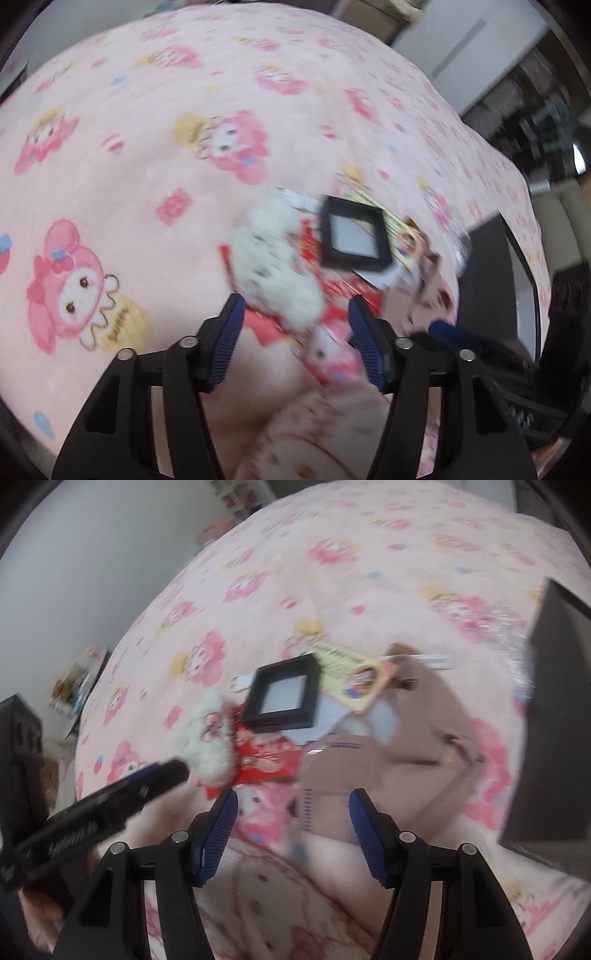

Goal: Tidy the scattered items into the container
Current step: 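Grasp the white plush toy with the left gripper, then lift and carry the white plush toy with the left gripper toward the shoebox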

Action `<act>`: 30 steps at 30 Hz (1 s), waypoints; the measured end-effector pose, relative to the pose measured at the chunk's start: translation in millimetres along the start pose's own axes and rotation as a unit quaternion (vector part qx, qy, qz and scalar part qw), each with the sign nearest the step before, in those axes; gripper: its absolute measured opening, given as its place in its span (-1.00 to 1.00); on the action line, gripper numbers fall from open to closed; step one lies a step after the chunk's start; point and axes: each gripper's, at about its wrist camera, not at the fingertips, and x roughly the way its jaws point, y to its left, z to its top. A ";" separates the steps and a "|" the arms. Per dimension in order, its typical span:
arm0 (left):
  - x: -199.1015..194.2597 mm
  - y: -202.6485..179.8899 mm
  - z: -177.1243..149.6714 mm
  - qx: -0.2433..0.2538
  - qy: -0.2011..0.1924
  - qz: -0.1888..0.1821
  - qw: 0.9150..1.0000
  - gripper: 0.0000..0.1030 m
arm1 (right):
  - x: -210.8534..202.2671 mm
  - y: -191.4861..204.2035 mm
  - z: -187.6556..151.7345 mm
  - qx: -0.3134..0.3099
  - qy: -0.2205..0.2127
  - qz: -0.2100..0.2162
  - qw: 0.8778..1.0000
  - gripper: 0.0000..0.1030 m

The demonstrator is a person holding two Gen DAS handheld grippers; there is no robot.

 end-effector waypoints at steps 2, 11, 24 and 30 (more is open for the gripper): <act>16.3 11.8 6.6 -0.019 0.018 0.000 1.000 0.24 | 10.8 7.2 4.8 -0.011 0.010 -0.003 1.000 0.17; 53.1 20.7 19.1 -0.040 0.056 -0.032 0.997 -0.11 | 54.2 20.6 26.7 -0.017 0.056 0.027 0.998 0.17; -6.8 -24.0 6.6 0.003 0.024 -0.107 0.994 -0.27 | 20.0 15.5 10.7 -0.006 0.051 0.126 0.991 0.14; -36.3 -106.8 -29.1 0.081 0.041 -0.185 0.979 -0.26 | -57.9 4.0 -20.1 -0.025 -0.010 0.100 0.995 0.14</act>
